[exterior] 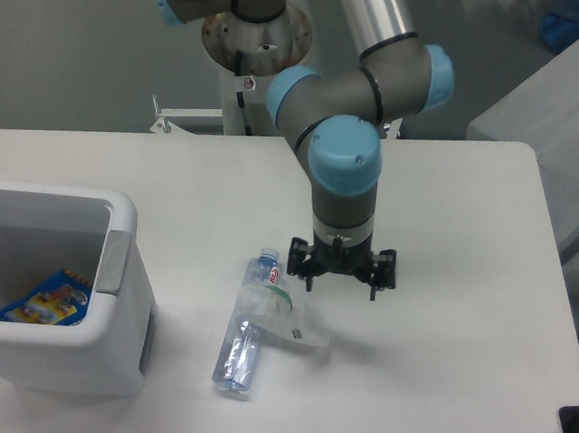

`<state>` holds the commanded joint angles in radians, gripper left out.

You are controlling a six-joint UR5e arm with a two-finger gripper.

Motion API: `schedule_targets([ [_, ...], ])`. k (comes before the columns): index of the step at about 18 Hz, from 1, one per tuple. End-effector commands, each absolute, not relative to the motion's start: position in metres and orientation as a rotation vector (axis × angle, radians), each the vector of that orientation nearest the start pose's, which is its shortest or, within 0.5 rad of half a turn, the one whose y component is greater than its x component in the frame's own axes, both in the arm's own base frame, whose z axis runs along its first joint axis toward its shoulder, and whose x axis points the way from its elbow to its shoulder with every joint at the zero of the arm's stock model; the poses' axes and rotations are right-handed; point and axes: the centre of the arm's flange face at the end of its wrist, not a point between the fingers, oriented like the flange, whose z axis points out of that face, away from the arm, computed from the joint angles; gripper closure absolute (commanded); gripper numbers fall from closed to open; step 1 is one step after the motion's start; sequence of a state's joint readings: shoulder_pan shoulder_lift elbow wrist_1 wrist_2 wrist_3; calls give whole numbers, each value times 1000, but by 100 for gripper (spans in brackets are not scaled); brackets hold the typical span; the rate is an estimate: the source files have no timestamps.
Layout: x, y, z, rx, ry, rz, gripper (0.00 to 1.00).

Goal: Place the trash in the trash can
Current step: 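Move the gripper over the clear plastic bag beside the bottle and lower, then close the gripper on the clear plastic bag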

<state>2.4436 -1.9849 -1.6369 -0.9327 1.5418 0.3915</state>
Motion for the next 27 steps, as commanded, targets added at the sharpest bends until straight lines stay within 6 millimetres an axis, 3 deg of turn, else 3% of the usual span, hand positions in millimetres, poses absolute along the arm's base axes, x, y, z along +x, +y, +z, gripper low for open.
schedule_targets([
  [7, -416, 530, 279, -2825, -928, 94, 0],
  [13, -420, 540, 275, -2776, -1034, 86, 0],
  [17, -417, 551, 258, -2779, -1066, 76, 1],
  [19, -417, 552, 248, -2799, -1062, 69, 8],
  [27, -407, 555, 244, -2820, -1043, 63, 64],
])
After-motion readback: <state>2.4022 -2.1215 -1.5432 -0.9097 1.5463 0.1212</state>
